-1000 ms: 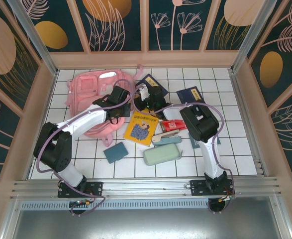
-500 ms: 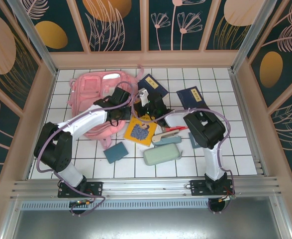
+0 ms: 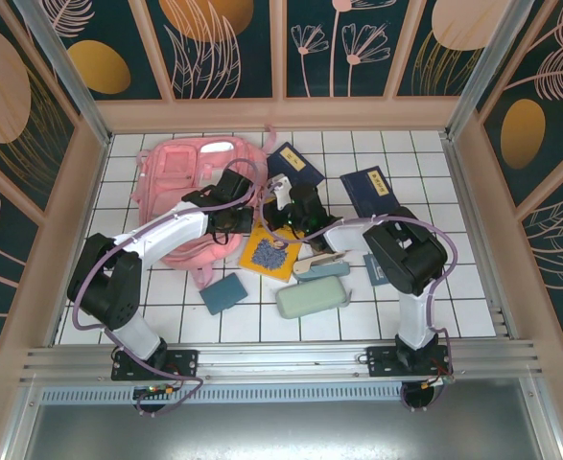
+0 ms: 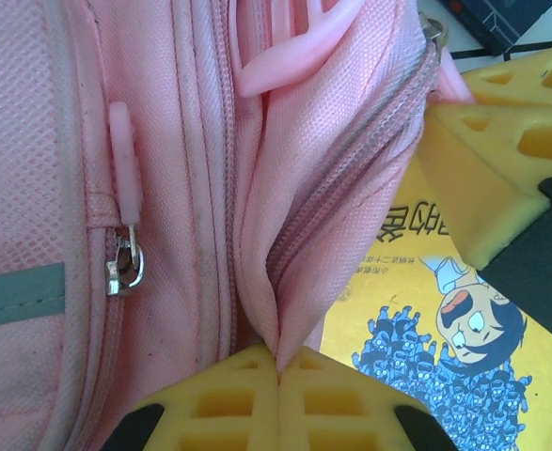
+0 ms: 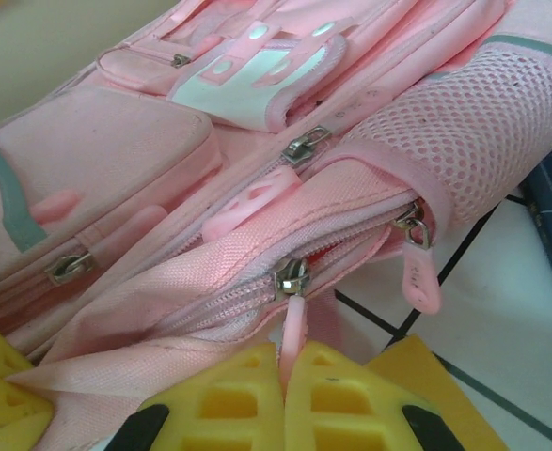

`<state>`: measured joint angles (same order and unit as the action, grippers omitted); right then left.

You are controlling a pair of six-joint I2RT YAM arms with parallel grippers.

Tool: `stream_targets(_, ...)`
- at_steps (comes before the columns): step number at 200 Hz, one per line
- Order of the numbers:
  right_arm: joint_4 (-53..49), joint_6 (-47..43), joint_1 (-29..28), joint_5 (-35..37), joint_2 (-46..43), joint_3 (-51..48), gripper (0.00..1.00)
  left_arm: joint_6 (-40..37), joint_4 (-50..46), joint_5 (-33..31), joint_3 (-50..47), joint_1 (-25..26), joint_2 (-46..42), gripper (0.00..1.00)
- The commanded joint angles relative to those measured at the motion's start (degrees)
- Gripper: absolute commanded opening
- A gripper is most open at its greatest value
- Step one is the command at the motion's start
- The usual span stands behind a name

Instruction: Pack the student bag

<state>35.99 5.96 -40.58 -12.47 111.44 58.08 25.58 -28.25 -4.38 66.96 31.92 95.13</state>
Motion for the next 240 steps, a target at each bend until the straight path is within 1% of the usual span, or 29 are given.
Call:
stream_targets(1, 2.0, 1.1, -5.7, -13.0, -2.9, -0.5, 0.0, 0.4, 10.9, -3.5, 1.6, -1.6, 1.0, 0.0)
stream_targets(10, 2.7, 1.7, -5.4, -12.7, -3.0, -0.8, 0.0, 0.2, 10.9, -3.5, 1.5, -1.7, 0.9, 0.0)
stream_targets(33, 3.0, 2.2, -4.1, -14.7, -3.7, -1.3, 0.0, -0.4, 10.8, -4.4, 0.7, -1.7, 0.1, 0.0)
stream_targets(70, 3.1, 3.7, -5.3, -18.9, -3.3, -1.2, 0.0, -1.1, 10.8, -4.7, 0.8, -1.9, -0.2, 0.0)
stream_targets(87, 3.6, 4.6, -6.2, -19.5, -2.7, -1.4, 0.0, -1.4, 10.9, -4.8, 1.0, -1.9, -0.3, 0.0)
stream_targets(94, 3.3, 5.0, -6.2, -18.8, -2.7, -1.4, 0.11, -1.7, 10.9, -4.7, 1.0, -1.9, -0.4, 0.0)
stream_targets(98, 3.3, 5.2, -6.1, -18.4, -2.8, -1.4, 0.15, -2.0, 10.9, -4.6, 1.0, -1.9, -0.5, 0.0)
stream_targets(115, 4.4, 7.1, -4.2, -16.6, -3.6, -2.3, 0.21, -3.1, 10.5, -5.3, 0.3, -1.9, -1.3, 0.0)
stream_targets(135, 7.2, 12.2, 0.0, -18.1, -4.5, -3.6, 0.31, -4.9, 9.7, -7.3, -1.3, -1.9, -3.0, 0.0)
stream_targets(157, 6.6, 17.6, 3.7, -18.5, -4.2, -1.9, 0.39, -7.1, 8.9, -8.6, -3.0, -1.9, -5.0, 0.0)
stream_targets(175, 4.7, 22.7, 5.7, -19.3, -1.9, 2.5, 0.41, -8.4, 8.6, -7.9, -4.1, -1.9, -6.3, 0.0)
stream_targets(178, 4.2, 23.6, 5.9, -19.2, -1.5, 3.3, 0.46, -8.5, 8.6, -7.7, -4.4, -1.9, -6.5, 0.0)
stream_targets(182, 3.6, 24.5, 6.1, -19.0, -0.7, 4.7, 0.47, -8.8, 8.7, -7.2, -4.7, -1.9, -6.8, 0.0)
stream_targets(206, -4.1, 28.0, 6.8, -17.4, 4.3, 13.7, 0.49, -10.3, 9.7, -4.2, -6.7, -1.9, -9.3, 0.0)
stream_targets(232, -11.1, 32.3, 7.9, -15.1, 9.8, 21.8, 0.51, -11.6, 10.0, -3.1, -8.4, -1.9, -11.9, 0.0)
stream_targets(234, -11.3, 32.6, 8.0, -15.0, 10.1, 22.1, 0.51, -11.7, 9.9, -3.0, -8.5, -1.9, -12.1, 0.0)
stream_targets(237, -11.6, 33.1, 8.2, -15.0, 10.8, 22.5, 0.56, -11.8, 9.9, -2.9, -8.7, -1.8, -12.3, 0.0)
stream_targets(240, -11.7, 33.7, 8.3, -15.0, 11.1, 22.9, 0.57, -11.9, 9.9, -2.8, -8.7, -1.8, -12.5, 0.0)
